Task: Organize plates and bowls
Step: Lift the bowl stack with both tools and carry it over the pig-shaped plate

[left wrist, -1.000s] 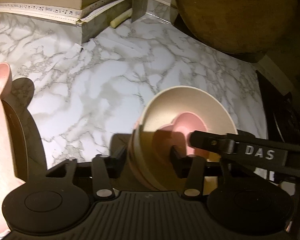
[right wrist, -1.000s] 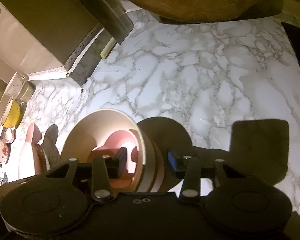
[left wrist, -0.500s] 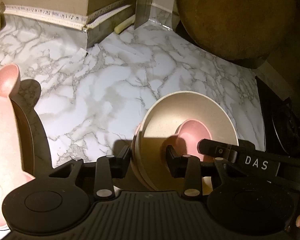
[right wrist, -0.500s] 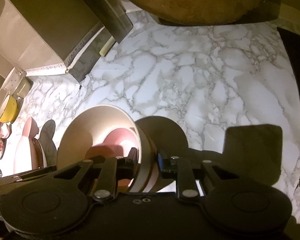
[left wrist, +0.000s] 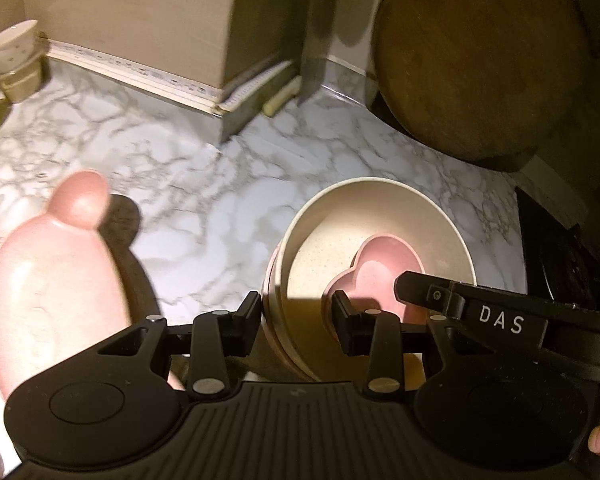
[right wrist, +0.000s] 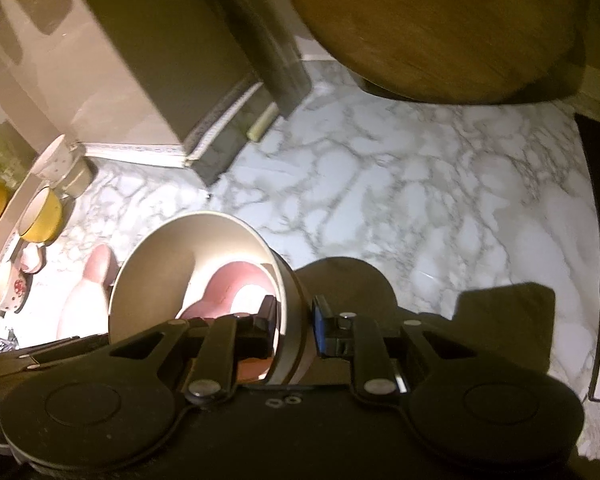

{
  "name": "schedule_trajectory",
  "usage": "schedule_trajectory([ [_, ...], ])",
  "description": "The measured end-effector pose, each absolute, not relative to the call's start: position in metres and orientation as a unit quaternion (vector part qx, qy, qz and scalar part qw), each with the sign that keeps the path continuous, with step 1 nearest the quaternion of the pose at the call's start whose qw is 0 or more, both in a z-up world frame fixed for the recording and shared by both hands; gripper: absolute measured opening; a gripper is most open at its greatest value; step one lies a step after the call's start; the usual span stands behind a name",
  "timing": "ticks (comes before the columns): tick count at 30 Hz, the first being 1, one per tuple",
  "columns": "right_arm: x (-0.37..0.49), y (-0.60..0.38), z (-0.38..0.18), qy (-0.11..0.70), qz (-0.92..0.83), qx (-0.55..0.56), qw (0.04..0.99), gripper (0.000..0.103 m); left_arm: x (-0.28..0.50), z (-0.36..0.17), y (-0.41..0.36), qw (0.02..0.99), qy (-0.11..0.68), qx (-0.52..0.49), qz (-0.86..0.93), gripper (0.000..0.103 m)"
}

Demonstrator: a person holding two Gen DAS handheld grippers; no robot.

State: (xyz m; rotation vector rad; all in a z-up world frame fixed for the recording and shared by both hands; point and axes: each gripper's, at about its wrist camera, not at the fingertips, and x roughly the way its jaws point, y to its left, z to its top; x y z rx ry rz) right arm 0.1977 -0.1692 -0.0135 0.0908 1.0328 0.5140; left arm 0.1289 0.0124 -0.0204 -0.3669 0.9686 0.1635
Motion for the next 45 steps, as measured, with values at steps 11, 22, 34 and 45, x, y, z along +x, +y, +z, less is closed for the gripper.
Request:
schedule_trajectory([
  [11, 0.183, -0.094, 0.015, 0.470, 0.298, 0.001, 0.831, 0.018, 0.094, 0.004, 0.074, 0.861, 0.449, -0.193, 0.138, 0.037],
  [22, 0.161, -0.014, 0.021, 0.471, 0.354, -0.038, 0.807, 0.018, 0.059, 0.013, 0.140, 0.841, 0.461, -0.212, 0.187, 0.037],
  [34, 0.144, 0.034, -0.005, 0.503, 0.364, -0.076, 0.780, 0.018, 0.040, -0.018, 0.180, 0.812, 0.491, -0.245, 0.198, 0.037],
  [45, 0.146, 0.048, -0.020, 0.512, 0.347, -0.098, 0.780, 0.018, 0.043, -0.038, 0.190, 0.809, 0.495, -0.256, 0.187, 0.037],
])
